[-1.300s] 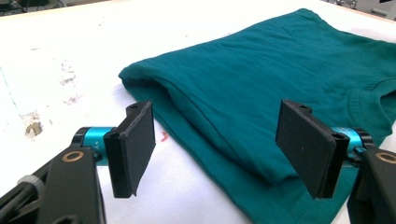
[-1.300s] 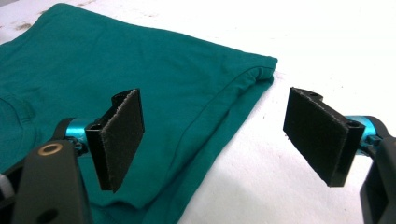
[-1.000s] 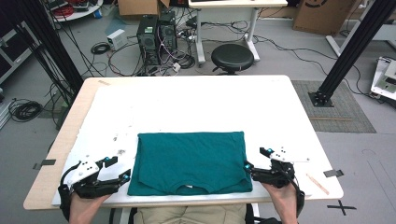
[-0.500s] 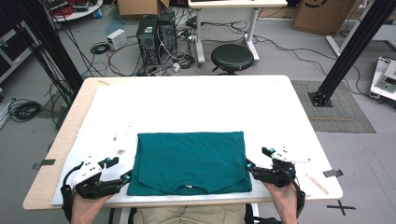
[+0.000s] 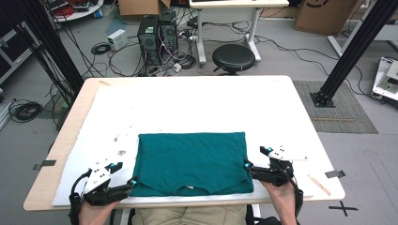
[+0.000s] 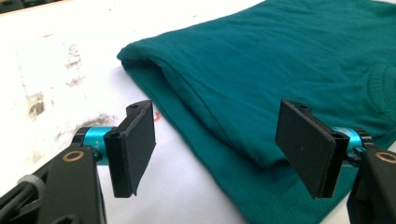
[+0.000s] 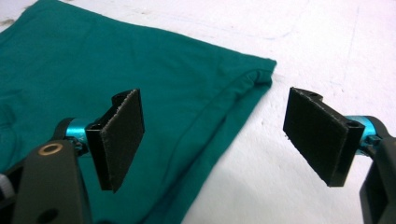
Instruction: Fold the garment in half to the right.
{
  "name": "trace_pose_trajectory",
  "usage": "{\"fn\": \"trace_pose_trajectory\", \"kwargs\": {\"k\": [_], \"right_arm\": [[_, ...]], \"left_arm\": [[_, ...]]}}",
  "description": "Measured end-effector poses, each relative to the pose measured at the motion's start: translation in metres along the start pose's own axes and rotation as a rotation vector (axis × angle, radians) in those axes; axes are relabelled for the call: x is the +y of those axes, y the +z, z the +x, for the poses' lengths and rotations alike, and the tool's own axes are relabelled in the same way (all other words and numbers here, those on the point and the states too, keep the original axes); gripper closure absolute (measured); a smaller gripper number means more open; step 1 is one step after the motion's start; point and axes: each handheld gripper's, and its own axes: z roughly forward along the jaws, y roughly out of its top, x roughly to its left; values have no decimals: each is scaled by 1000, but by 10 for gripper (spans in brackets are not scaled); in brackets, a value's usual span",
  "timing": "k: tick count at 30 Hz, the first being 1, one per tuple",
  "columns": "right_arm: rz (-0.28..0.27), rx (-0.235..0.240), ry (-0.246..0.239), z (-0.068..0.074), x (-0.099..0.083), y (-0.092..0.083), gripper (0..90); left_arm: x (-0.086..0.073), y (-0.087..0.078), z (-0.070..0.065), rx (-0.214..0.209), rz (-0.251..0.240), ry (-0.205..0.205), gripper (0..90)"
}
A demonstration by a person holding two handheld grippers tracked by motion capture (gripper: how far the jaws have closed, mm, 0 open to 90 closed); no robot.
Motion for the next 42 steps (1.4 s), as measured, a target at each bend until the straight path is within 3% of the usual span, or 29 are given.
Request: {"fn": "trace_pose_trajectory", "kwargs": {"k": [3,9,13,18,21,24,31,37,42], "right_arm": [[-4,7,-13,3,3,3,208],[-1,21,-31,7,6,11,209],[-2,22,-45,9,8,13,209],[-6,24,-42,9,10,13,210],[-8,20,-44,9,12,13,210],[-11,28,-42,9,15,14,210],[-22,62,-56,8,32,21,210],[-12,87,-73,10,46,37,210],[5,134,-101,23,63,60,210]], "left_arm": [[-2,3,-4,13,17,-17,286],[-4,14,-12,57,31,-97,289],[-7,24,-15,72,65,-102,296],[-12,32,-18,93,114,-78,304],[-14,29,-18,75,108,-90,340],[-16,28,-19,49,99,-95,435],[-20,26,-17,30,81,-110,451],[-21,26,-18,30,71,-104,457],[-23,25,-18,10,55,-99,541]]}}
